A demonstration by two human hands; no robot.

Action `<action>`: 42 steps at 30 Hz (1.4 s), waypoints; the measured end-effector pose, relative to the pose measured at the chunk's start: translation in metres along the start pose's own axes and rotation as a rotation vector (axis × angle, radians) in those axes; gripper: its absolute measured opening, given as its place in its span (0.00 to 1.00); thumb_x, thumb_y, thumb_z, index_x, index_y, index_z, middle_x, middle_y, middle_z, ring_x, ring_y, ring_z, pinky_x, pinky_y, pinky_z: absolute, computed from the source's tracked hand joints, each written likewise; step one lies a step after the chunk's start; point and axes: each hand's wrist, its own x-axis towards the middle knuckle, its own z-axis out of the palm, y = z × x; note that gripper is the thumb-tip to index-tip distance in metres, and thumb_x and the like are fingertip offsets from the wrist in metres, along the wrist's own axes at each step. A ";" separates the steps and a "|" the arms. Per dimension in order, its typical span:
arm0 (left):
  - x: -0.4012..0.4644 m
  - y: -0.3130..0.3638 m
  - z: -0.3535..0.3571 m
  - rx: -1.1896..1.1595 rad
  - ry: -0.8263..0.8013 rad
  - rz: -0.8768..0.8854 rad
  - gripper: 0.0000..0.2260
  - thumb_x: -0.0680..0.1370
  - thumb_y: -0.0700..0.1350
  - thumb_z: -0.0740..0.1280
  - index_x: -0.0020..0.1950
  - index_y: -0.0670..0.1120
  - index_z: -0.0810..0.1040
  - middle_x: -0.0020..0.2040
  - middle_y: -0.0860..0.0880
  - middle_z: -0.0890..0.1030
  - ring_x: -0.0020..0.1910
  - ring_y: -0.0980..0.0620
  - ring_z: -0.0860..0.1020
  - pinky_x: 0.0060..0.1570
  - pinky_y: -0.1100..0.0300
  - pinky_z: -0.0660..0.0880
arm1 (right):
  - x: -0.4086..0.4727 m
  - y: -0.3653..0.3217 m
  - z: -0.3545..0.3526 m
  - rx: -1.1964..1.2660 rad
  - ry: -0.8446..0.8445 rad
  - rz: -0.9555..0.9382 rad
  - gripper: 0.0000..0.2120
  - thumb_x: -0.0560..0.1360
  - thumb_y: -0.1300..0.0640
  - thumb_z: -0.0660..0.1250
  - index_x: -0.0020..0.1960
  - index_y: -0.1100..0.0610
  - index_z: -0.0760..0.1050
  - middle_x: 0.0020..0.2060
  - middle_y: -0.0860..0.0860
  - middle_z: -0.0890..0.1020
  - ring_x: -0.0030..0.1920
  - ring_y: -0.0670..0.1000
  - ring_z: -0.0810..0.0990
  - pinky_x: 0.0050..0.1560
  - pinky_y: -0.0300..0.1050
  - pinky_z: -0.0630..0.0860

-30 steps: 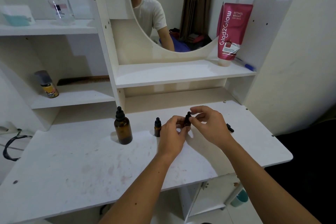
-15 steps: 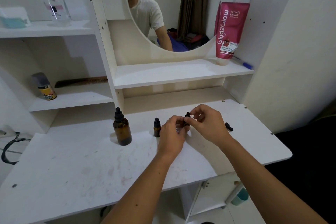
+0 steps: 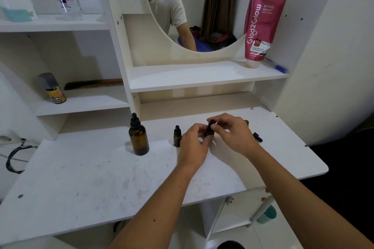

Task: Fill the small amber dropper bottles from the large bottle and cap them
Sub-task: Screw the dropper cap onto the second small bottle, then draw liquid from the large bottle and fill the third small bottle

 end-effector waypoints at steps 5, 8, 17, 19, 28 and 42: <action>0.000 0.003 0.000 0.033 0.008 0.002 0.09 0.79 0.43 0.74 0.58 0.49 0.80 0.51 0.56 0.83 0.51 0.62 0.81 0.51 0.63 0.80 | 0.002 -0.002 0.006 -0.028 0.100 0.024 0.06 0.76 0.57 0.77 0.52 0.53 0.85 0.44 0.44 0.87 0.45 0.40 0.85 0.48 0.26 0.76; -0.001 0.005 -0.001 0.073 0.025 0.017 0.10 0.78 0.43 0.74 0.58 0.50 0.80 0.51 0.57 0.82 0.51 0.61 0.80 0.52 0.64 0.79 | 0.003 -0.003 0.010 -0.070 0.147 0.016 0.07 0.74 0.54 0.79 0.50 0.54 0.85 0.41 0.45 0.86 0.42 0.42 0.85 0.45 0.29 0.78; -0.006 0.009 -0.003 0.057 0.005 -0.008 0.13 0.80 0.46 0.73 0.63 0.49 0.78 0.56 0.55 0.82 0.53 0.61 0.81 0.54 0.60 0.81 | -0.006 -0.006 0.011 -0.089 0.144 0.025 0.13 0.74 0.53 0.79 0.58 0.55 0.84 0.47 0.46 0.85 0.44 0.41 0.84 0.47 0.27 0.78; -0.012 0.010 -0.005 0.011 0.000 -0.038 0.19 0.80 0.47 0.73 0.70 0.48 0.75 0.61 0.53 0.80 0.57 0.58 0.80 0.57 0.58 0.81 | -0.010 -0.009 0.009 -0.077 0.171 0.034 0.16 0.74 0.52 0.79 0.59 0.53 0.83 0.50 0.46 0.84 0.44 0.41 0.84 0.48 0.29 0.79; -0.065 0.015 -0.049 -0.035 -0.063 -0.103 0.21 0.78 0.50 0.75 0.69 0.56 0.75 0.62 0.59 0.81 0.57 0.60 0.80 0.56 0.70 0.76 | -0.016 -0.053 0.010 -0.139 0.331 -0.119 0.13 0.76 0.53 0.76 0.60 0.54 0.83 0.51 0.46 0.83 0.46 0.46 0.80 0.47 0.32 0.76; -0.085 -0.011 -0.178 -0.009 0.399 -0.161 0.18 0.72 0.48 0.81 0.57 0.50 0.78 0.50 0.53 0.82 0.48 0.51 0.81 0.47 0.63 0.81 | 0.006 -0.158 0.109 0.028 -0.045 -0.157 0.17 0.79 0.51 0.73 0.66 0.53 0.81 0.56 0.46 0.83 0.53 0.45 0.82 0.58 0.38 0.79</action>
